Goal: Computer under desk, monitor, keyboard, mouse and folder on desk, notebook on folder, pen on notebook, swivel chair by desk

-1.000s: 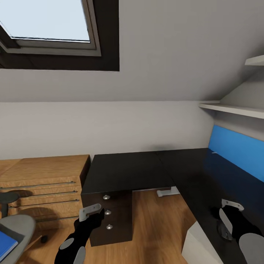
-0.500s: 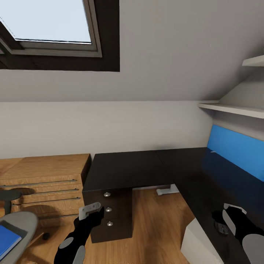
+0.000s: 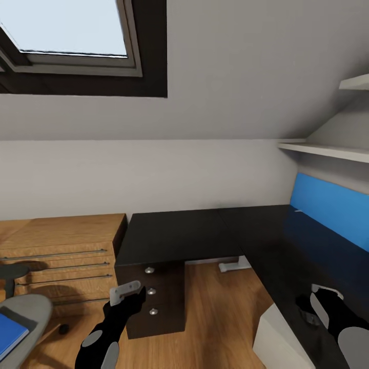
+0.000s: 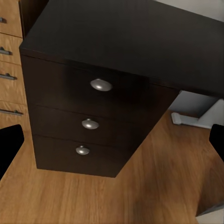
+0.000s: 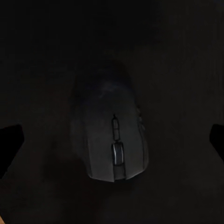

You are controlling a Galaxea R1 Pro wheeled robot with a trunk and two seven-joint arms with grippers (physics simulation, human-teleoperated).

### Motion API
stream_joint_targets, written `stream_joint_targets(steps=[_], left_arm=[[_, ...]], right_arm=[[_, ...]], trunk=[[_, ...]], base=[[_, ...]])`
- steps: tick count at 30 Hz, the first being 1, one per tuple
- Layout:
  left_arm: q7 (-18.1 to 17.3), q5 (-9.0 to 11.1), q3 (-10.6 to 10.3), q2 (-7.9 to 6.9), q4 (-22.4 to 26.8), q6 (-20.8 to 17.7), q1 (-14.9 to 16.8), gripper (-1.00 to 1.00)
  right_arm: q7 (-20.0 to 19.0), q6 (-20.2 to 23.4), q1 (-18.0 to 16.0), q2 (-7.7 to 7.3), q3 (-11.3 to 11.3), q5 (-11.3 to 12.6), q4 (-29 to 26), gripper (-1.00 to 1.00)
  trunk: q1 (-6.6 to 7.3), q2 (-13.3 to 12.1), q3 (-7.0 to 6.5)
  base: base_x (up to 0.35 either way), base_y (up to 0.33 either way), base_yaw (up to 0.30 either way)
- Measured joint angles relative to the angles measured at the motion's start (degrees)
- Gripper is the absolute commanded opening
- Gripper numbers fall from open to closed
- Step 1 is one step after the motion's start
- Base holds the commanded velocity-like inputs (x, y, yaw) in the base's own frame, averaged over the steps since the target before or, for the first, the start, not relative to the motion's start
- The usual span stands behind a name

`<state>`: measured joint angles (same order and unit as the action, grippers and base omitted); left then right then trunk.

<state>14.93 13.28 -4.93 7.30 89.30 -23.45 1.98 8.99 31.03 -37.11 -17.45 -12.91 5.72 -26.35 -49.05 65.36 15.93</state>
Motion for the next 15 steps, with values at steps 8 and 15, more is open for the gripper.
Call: stream_joint_targets(steps=[8, 15], left_arm=[[0.0, 0.0, 0.0, 0.00, 0.0, 0.0, 0.0, 1.00], [0.0, 0.0, 0.0, 0.00, 0.0, 0.0, 0.0, 1.00]], right_arm=[[-0.9, -0.1, 0.0, 0.04, 0.0, 0.0, 0.0, 1.00], [-0.9, -0.3, 0.0, -0.11, 0.1, -0.1, -0.1, 1.00]], trunk=[[-1.76, 3.2, 1.44], [-3.30, 6.0, 2.70]], base=[[0.000, 0.000, 0.000], [0.000, 0.000, 0.000]])
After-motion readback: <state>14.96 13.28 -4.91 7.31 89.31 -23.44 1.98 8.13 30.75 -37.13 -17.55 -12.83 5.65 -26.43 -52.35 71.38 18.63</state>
